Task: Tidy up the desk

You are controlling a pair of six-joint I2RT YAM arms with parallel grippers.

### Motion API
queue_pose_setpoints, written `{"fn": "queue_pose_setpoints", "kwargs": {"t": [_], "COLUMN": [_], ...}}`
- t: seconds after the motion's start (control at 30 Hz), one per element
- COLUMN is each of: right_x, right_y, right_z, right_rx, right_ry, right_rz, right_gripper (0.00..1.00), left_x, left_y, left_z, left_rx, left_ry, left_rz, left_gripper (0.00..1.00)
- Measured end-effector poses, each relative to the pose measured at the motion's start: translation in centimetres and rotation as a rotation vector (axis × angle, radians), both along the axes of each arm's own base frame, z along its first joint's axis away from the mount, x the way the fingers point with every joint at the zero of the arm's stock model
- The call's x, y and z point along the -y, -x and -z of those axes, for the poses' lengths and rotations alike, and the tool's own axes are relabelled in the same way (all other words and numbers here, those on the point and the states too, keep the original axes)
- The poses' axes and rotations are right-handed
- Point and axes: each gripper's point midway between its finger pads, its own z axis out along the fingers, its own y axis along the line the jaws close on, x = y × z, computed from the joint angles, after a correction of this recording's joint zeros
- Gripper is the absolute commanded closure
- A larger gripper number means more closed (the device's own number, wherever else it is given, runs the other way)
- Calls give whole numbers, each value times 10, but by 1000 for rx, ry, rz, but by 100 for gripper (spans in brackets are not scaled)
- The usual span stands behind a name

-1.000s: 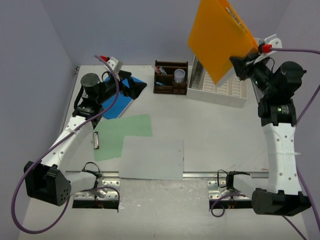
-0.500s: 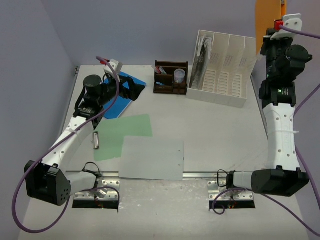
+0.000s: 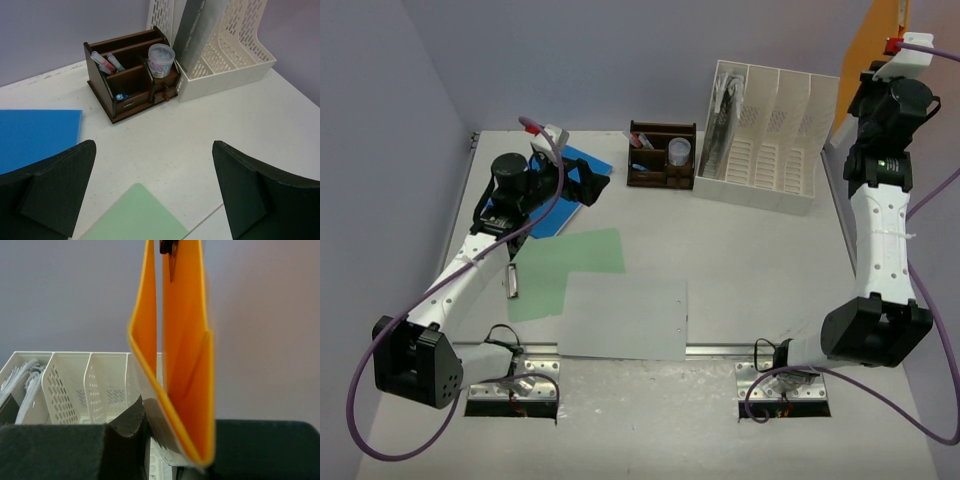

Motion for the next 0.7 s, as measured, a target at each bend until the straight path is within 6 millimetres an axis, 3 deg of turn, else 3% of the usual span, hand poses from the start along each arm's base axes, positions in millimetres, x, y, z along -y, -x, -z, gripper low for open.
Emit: {"fn": "queue_pose_setpoints", "kwargs": {"t": [0.7], "right_x": [-1], "right_y": [-19], "right_z": [44], "right_rx": [-48], "right_ry": [-150], "right_rz": [-8], "right_gripper": [100], "left_x": [-7], "left_y": [-8], "left_z": [34], "left_rx": [-60], "left_ry": [-14], "left_rz": [-17], "left_gripper": [0]}}
